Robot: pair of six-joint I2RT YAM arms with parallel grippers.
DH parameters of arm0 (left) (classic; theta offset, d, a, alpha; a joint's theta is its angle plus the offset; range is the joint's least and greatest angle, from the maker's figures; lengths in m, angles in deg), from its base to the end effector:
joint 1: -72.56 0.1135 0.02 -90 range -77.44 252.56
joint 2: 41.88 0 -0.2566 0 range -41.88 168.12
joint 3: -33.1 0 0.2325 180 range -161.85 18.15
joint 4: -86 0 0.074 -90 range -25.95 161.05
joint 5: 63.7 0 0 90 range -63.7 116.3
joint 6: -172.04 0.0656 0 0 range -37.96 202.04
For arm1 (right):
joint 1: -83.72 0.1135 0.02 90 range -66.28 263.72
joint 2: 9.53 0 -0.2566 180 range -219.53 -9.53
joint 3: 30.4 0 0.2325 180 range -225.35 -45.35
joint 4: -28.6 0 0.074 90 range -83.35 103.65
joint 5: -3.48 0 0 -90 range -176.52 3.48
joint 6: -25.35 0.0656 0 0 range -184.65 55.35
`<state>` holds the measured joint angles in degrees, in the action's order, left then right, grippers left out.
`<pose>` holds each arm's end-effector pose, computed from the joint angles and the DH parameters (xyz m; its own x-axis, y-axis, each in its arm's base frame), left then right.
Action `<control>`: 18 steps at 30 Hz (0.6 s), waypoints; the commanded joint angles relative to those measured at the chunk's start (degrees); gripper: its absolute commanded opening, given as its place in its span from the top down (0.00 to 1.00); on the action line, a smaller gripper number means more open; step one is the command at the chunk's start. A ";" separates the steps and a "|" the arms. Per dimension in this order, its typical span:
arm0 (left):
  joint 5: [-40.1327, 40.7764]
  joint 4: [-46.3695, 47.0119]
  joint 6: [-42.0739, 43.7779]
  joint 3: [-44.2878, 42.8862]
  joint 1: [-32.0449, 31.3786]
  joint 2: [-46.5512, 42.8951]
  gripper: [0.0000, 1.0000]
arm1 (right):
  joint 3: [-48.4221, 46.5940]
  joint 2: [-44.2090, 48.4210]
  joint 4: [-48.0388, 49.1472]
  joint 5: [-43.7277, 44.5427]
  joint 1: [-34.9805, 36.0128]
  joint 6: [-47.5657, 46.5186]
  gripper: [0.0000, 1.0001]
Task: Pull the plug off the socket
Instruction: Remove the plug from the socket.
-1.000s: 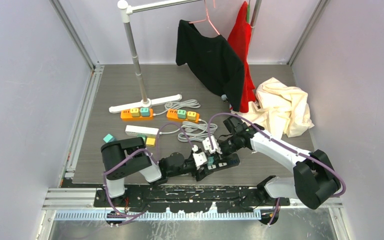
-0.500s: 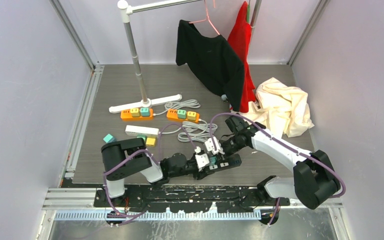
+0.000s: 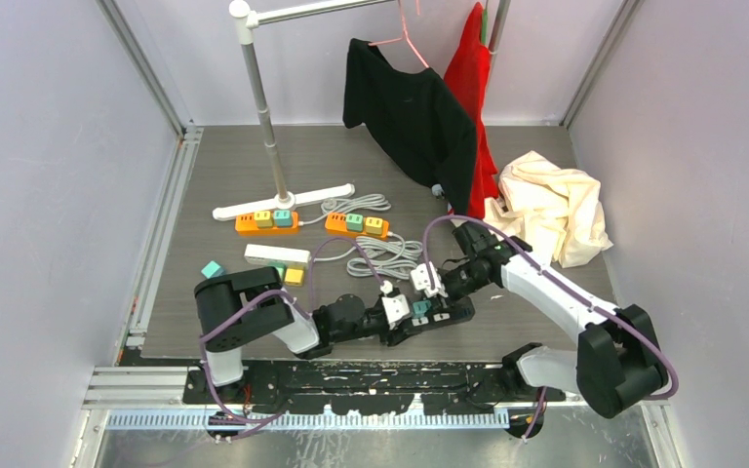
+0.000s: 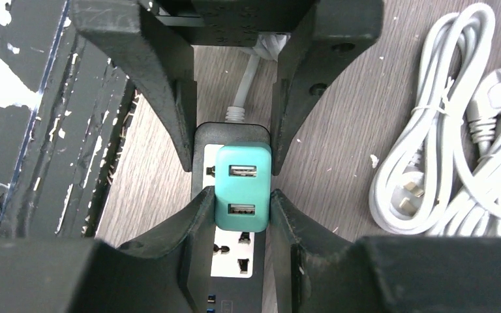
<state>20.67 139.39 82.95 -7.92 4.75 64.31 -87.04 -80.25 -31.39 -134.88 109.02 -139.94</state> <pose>0.1170 -0.3039 0.1205 -0.0619 0.1936 -0.9791 0.9588 0.2839 -0.0045 0.1536 0.1268 0.1861 0.2333 -0.6006 -0.7648 -0.9601 -0.2672 -0.0830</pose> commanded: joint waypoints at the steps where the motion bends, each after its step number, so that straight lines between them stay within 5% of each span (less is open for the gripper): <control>1: 3.35 -4.12 0.94 2.41 1.97 0.02 1.00 | -0.86 2.20 -10.29 -6.40 -0.57 -8.57 0.99; 10: 1.39 -8.57 0.67 -1.61 1.98 1.67 1.00 | -2.74 1.22 2.02 -8.58 1.55 10.14 0.99; 18: 2.07 -6.95 0.59 -0.57 2.03 3.13 1.00 | -3.16 3.12 -8.57 -3.93 -6.76 -1.93 0.99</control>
<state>19.47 135.87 82.55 -9.40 5.95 65.18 -87.96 -78.65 -32.54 -138.44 105.56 -135.28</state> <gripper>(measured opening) 0.505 0.382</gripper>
